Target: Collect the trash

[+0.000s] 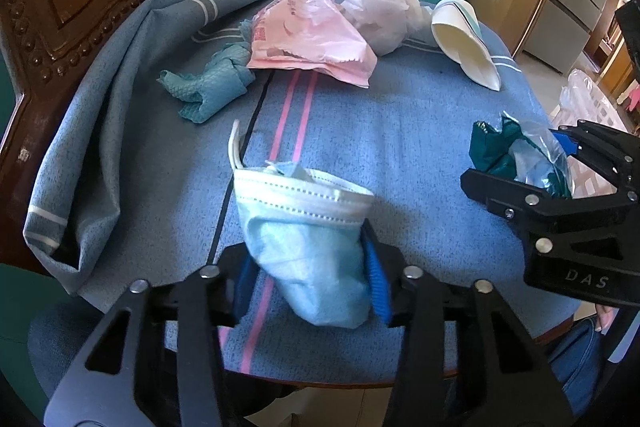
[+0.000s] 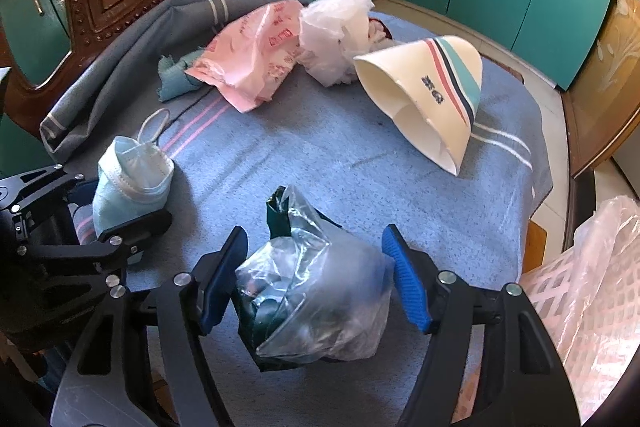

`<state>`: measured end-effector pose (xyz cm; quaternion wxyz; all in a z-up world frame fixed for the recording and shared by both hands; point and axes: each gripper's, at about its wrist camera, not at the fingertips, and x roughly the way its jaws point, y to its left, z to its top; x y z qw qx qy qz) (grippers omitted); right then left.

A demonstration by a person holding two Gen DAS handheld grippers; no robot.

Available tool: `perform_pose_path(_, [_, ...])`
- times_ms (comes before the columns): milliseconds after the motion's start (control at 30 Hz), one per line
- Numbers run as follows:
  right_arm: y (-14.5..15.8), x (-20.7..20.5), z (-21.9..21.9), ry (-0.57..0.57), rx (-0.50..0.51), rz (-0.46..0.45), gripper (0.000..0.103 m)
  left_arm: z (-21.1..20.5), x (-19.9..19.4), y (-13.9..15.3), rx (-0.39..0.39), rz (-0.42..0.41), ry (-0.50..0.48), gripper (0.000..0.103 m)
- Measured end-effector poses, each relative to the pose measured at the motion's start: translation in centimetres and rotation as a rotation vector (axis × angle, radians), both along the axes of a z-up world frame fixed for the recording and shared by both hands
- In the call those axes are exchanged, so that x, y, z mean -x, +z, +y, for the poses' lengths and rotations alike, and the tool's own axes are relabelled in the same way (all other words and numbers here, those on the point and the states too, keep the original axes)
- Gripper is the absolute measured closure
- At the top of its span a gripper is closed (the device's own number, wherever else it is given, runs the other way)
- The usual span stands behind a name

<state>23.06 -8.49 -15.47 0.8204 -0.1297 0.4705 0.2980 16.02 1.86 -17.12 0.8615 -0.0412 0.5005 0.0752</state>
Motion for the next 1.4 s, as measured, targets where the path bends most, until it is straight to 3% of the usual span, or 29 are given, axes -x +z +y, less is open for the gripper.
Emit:
perform_pose_path(133, [0.5, 0.2, -0.2, 0.005, -0.019, -0.009, 0.038, 0.2, 0.2, 0.2, 0.001, -0.005, 0.007, 0.072])
perform_pose_path(300, [0.9, 0.0, -0.5, -0.006, -0.035, -0.017, 0.038, 0.5, 0.5, 0.8, 0.019, -0.031, 0.018, 0.081])
perform_pose_path(1200, [3.6, 1.0, -2.1, -0.035, -0.074, -0.065, 0.038, -0.9, 1.9, 4.8, -0.094, -0.146, 0.027, 0.082])
perform_pose_path(1400, [6.5, 0.5, -5.5, -0.114, -0.130, -0.118, 0.038, -2.2, 1.8, 6.0, -0.099, -0.185, -0.026, 0.082])
